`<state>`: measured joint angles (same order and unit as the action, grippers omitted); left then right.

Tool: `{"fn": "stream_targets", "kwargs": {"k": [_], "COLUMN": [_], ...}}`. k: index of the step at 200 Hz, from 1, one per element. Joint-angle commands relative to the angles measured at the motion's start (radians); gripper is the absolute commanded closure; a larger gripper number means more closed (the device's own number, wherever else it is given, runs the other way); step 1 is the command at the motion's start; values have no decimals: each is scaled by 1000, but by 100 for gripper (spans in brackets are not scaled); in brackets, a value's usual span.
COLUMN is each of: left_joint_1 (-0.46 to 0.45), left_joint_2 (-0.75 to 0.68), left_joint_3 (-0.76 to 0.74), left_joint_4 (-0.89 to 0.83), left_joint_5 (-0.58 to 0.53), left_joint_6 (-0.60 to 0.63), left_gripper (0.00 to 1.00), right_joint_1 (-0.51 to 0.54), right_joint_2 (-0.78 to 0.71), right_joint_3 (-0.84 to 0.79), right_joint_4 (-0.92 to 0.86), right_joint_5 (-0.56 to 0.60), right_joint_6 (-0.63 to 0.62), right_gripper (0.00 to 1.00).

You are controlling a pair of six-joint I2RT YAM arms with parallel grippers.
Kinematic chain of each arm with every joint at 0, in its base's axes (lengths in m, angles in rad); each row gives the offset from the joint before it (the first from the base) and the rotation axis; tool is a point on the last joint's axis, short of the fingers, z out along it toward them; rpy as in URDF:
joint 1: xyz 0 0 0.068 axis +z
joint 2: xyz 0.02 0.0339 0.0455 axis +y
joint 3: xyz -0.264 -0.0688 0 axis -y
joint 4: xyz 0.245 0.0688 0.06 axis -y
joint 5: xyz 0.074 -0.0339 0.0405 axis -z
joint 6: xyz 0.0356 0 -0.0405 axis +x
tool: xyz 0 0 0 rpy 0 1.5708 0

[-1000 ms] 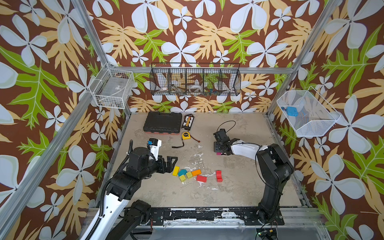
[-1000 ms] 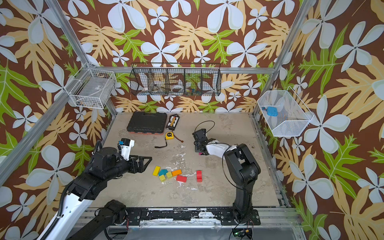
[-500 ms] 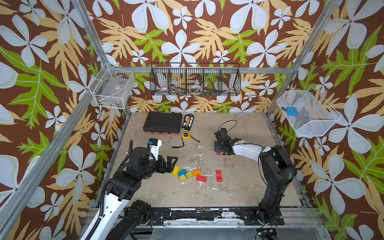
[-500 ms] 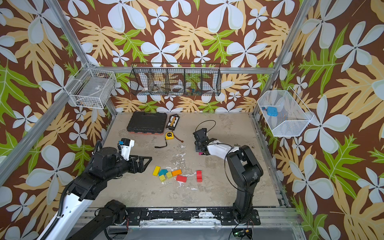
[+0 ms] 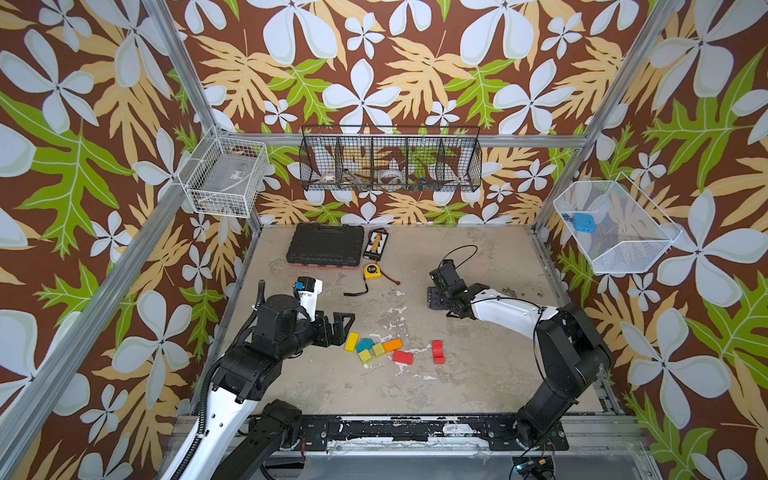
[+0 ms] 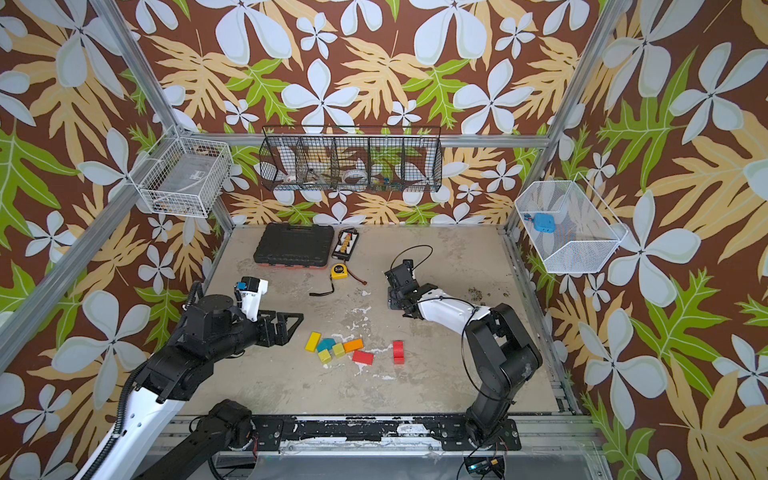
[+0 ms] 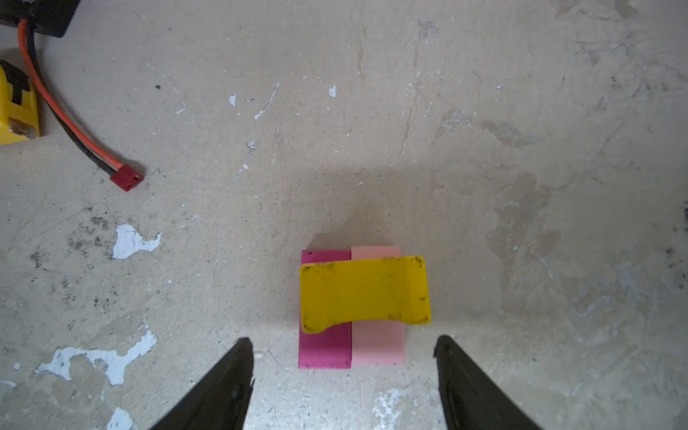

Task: Build the wood block tower
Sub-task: 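Open the right gripper and raise it off the yellow arch block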

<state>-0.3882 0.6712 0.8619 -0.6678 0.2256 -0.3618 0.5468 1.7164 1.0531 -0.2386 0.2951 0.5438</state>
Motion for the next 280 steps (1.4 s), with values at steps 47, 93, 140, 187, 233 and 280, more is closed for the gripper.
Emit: {"fn": "stream_targets", "kwargs": {"k": [47, 93, 140, 187, 233, 280], "left_joint_1": [-1, -2, -2, -1, -1, -2], "left_joint_2": [6, 5, 4, 3, 3, 3], "left_joint_3": [0, -1, -1, 0, -1, 0], "left_joint_4": [20, 22, 22, 22, 22, 22], "left_joint_5": [-5, 0, 1, 2, 2, 2], "left_joint_6": [4, 6, 7, 7, 8, 7], "left_gripper": [0, 0, 0, 0, 0, 0], "right_joint_1": [-34, -40, -41, -41, -40, -40], "right_joint_2": [43, 72, 115, 138, 148, 153], "right_joint_3": [19, 30, 59, 73, 80, 85], "right_joint_4": [22, 36, 33, 33, 28, 24], "right_joint_5": [32, 21, 13, 3, -10, -14], "right_joint_6": [-3, -15, -23, -28, -33, -33], "right_gripper": [17, 13, 13, 15, 20, 24]}}
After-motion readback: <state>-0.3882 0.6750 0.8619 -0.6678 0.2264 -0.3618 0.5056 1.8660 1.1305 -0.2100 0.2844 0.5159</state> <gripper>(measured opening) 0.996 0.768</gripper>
